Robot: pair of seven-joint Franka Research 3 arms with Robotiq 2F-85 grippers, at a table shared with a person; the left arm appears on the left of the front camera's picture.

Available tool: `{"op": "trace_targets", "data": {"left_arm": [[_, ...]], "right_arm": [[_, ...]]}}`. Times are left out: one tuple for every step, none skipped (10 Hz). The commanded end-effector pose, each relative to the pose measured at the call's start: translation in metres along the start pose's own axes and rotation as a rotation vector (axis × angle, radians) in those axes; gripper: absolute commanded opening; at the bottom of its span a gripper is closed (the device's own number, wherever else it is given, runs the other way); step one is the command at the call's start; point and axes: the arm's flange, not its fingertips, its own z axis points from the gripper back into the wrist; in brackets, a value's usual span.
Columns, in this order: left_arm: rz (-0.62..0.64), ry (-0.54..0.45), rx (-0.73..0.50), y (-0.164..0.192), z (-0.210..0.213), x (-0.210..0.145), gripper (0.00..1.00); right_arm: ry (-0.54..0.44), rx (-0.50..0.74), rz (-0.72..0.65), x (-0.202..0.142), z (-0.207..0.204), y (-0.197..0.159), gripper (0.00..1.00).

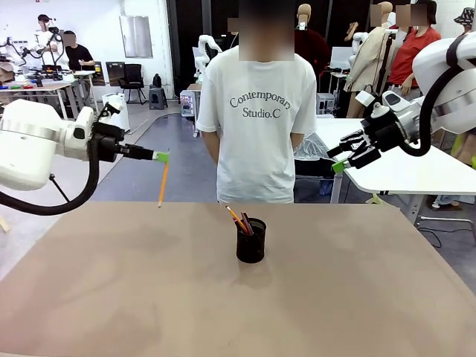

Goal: Place the pens into the pen holder.
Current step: Pick up a writing instrument from the table and place it into the Pen holder.

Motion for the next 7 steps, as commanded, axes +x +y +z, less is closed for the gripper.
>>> {"op": "trace_targets", "data": {"left_arm": [[-0.139,-0.136,-0.031,-0.027,-0.020,-0.002,0.00],[-0.166,-0.162,-0.071,-0.036,-0.027,0.000,0.00],[-0.203,-0.179,-0.102,-0.050,-0.037,0.000,0.00],[-0.262,-0.197,-0.142,-0.061,-0.047,-0.003,0.00],[-0.306,-0.215,-0.130,-0.070,-0.058,-0.004,0.00],[-0.348,-0.224,-0.164,-0.082,-0.071,-0.004,0.00],[-0.361,-0.255,-0.190,-0.091,-0.086,-0.005,0.00]], "right_arm": [[0.000,-0.002,0.005,0.002,0.001,0.000,1.00],[0.000,-0.002,0.005,0.002,0.001,0.000,1.00],[0.000,-0.002,0.005,0.002,0.001,0.000,1.00],[0.000,-0.002,0.005,0.002,0.001,0.000,1.00],[0.000,-0.002,0.005,0.002,0.001,0.000,1.00],[0.000,-0.002,0.005,0.002,0.001,0.000,1.00],[0.000,-0.002,0.005,0.002,0.001,0.000,1.00]]}}
